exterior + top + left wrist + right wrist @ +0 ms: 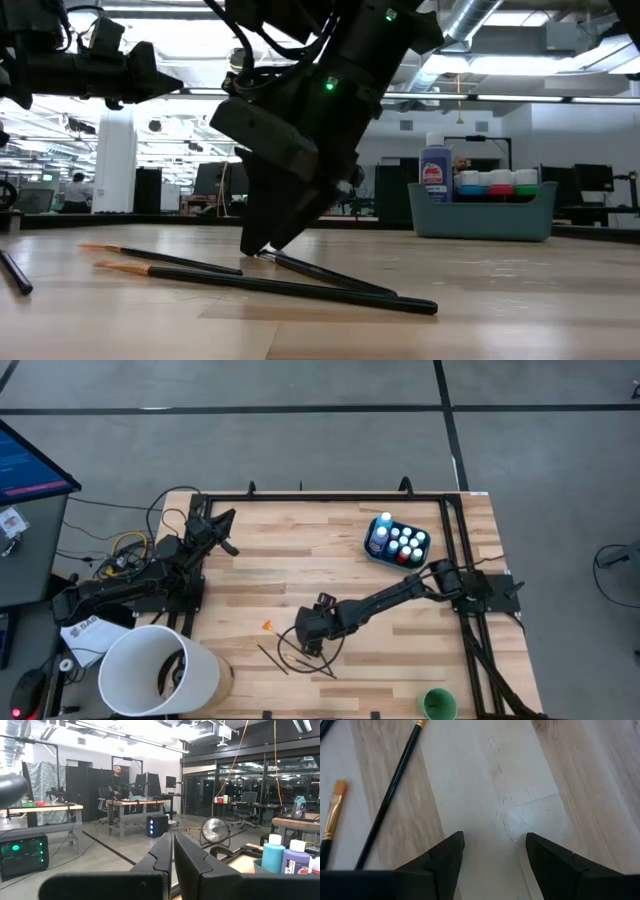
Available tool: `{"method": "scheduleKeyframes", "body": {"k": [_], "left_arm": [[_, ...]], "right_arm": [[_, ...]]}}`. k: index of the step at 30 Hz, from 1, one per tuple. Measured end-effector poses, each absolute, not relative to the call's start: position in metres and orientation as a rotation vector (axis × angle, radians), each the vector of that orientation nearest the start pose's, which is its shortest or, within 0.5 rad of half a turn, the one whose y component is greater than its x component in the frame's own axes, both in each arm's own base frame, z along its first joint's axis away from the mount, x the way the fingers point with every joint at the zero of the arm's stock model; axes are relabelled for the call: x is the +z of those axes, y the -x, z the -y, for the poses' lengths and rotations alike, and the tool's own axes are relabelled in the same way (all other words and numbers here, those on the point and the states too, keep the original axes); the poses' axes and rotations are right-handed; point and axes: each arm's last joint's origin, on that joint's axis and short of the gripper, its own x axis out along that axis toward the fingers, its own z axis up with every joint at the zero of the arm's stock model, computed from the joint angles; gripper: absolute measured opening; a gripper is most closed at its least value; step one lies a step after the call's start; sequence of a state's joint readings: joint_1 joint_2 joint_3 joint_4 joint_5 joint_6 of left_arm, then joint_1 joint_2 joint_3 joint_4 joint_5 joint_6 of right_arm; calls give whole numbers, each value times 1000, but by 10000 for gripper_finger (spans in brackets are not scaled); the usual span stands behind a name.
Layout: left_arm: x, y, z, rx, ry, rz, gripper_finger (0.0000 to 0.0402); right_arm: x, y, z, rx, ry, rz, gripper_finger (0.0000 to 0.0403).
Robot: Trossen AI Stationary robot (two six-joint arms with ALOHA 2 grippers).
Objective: Pick & Place Paint Supplies
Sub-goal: Put the right silver paint brush into the green cup
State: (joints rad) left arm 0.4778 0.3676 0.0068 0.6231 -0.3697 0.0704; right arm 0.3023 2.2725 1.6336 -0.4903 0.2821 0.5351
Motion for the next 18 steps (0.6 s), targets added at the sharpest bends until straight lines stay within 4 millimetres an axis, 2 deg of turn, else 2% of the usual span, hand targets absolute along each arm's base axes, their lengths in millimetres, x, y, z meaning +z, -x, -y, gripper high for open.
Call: {"method": "scheduleKeyframes", "body": {"k": [18], "left_arm": [[193, -98, -62, 852, -81, 245, 8]], "right_arm": [[124, -439, -132, -230, -176, -1106, 183]]}}
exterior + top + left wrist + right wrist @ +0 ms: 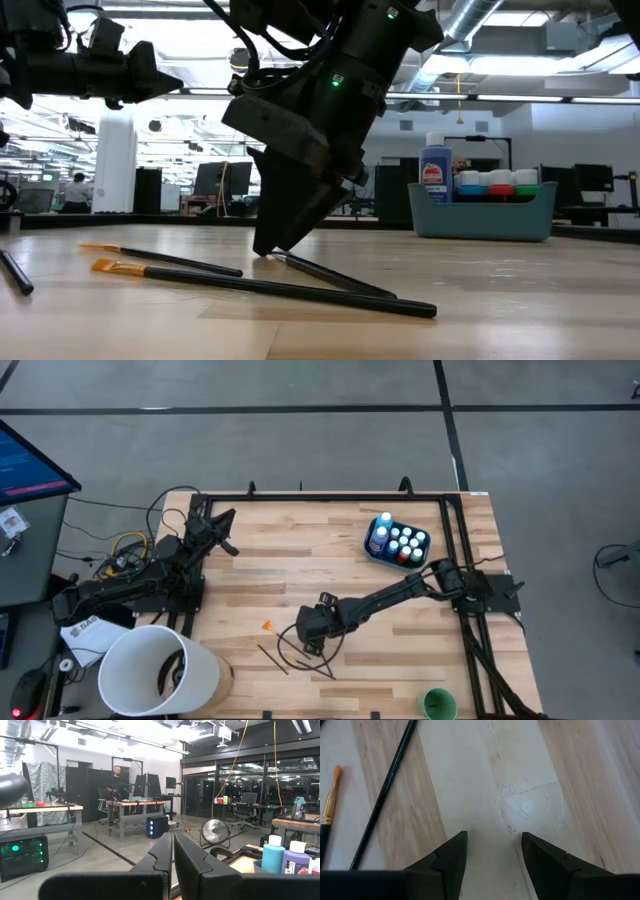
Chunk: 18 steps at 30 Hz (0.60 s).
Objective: Pick & Place Paint Supplies
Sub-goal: Put the right silver paint brush into the green cup
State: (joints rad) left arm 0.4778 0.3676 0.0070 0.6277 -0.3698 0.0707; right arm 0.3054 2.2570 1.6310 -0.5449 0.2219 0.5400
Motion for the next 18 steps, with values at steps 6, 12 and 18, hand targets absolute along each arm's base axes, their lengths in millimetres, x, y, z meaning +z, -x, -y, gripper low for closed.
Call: {"method": "scheduleKeyframes", "body": {"k": [6, 12, 18], "left_arm": [[193, -98, -62, 852, -81, 247, 8], [193, -98, -62, 852, -81, 247, 8], [193, -98, -62, 852, -81, 247, 8]], "right_arm": [[127, -439, -132, -204, -155, -1126, 191], [139, -440, -135, -189, -131, -1186, 196], [145, -436, -133, -214, -92, -1243, 197]]}}
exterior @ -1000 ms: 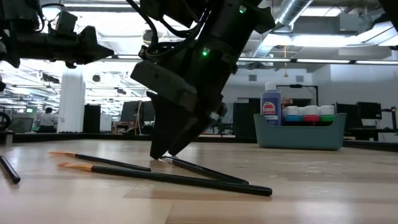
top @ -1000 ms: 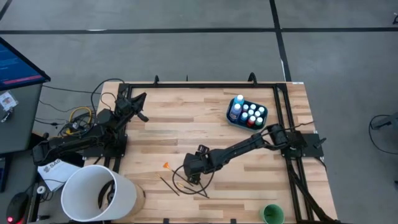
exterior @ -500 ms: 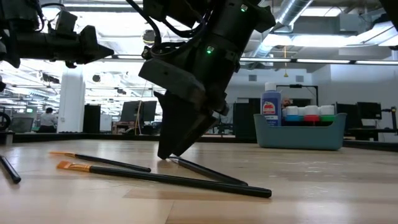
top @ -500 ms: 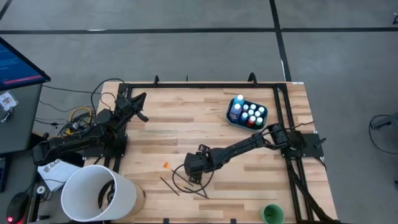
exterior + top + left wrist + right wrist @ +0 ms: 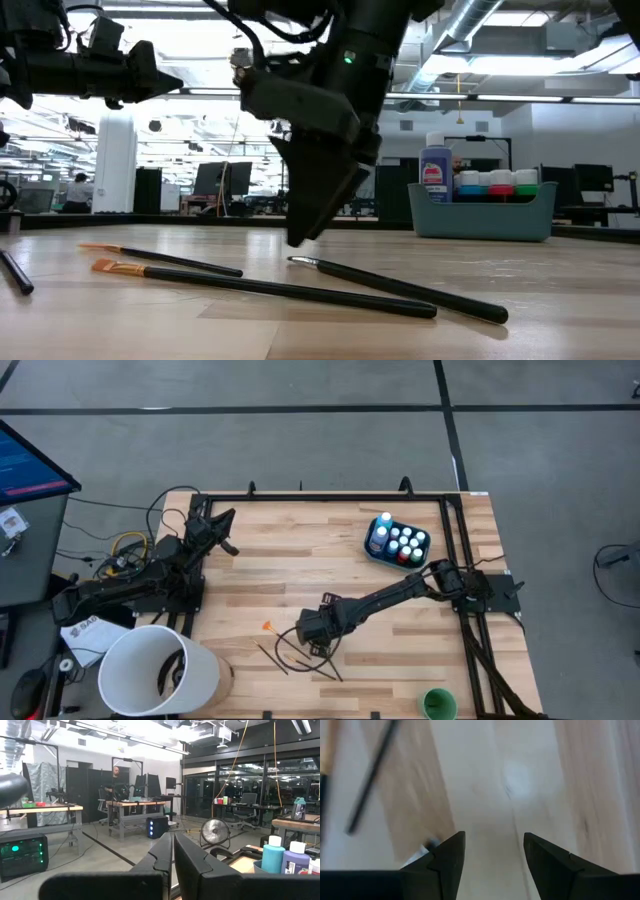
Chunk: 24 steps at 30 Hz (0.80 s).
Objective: Pick & Place Paint Supplies
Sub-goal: Put the right silver paint brush into the green cup
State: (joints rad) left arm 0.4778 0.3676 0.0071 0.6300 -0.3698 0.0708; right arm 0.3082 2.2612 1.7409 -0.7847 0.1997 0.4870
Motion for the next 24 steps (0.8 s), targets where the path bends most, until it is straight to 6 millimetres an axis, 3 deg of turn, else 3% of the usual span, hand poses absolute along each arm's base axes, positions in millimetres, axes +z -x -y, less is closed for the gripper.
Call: {"method": "scheduleKeyframes", "body": {"k": [10, 17, 24], "left_arm": [[193, -98, -62, 852, -81, 247, 8], [193, -98, -62, 852, -81, 247, 8], [193, -98, -62, 852, -81, 247, 8]], "right_arm": [[144, -425, -144, -177, -75, -1327, 222], [163, -429, -139, -221, -105, -1347, 225], [174, -435, -151, -236, -200, -1260, 228]]}}
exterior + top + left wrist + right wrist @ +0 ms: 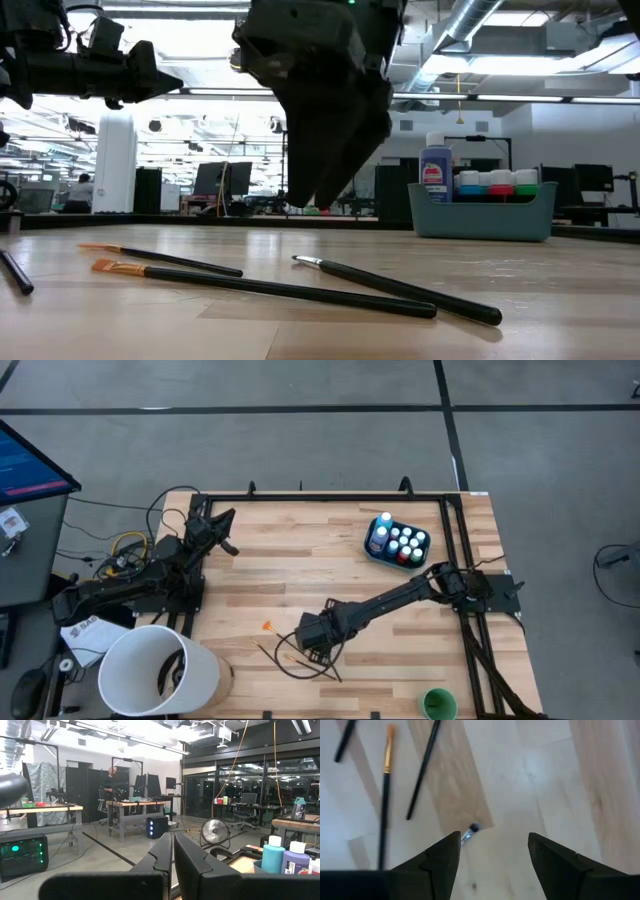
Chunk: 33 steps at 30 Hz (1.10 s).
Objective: Pick & Place Paint Supplies
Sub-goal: Put the right silver paint brush into the green cup
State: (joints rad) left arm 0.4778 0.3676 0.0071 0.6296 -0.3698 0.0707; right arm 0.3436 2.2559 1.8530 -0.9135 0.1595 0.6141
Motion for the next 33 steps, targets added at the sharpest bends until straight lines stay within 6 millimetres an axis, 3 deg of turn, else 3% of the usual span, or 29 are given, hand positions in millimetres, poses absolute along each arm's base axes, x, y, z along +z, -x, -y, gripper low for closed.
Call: {"method": "scheduleKeyframes", "body": {"k": [10, 33], "left_arm": [[193, -98, -62, 852, -81, 247, 8], [193, -98, -62, 852, -81, 247, 8]], "right_arm": [[173, -439, -153, -296, -276, -1205, 229], [132, -425, -157, -334, -327, -1193, 227]]}}
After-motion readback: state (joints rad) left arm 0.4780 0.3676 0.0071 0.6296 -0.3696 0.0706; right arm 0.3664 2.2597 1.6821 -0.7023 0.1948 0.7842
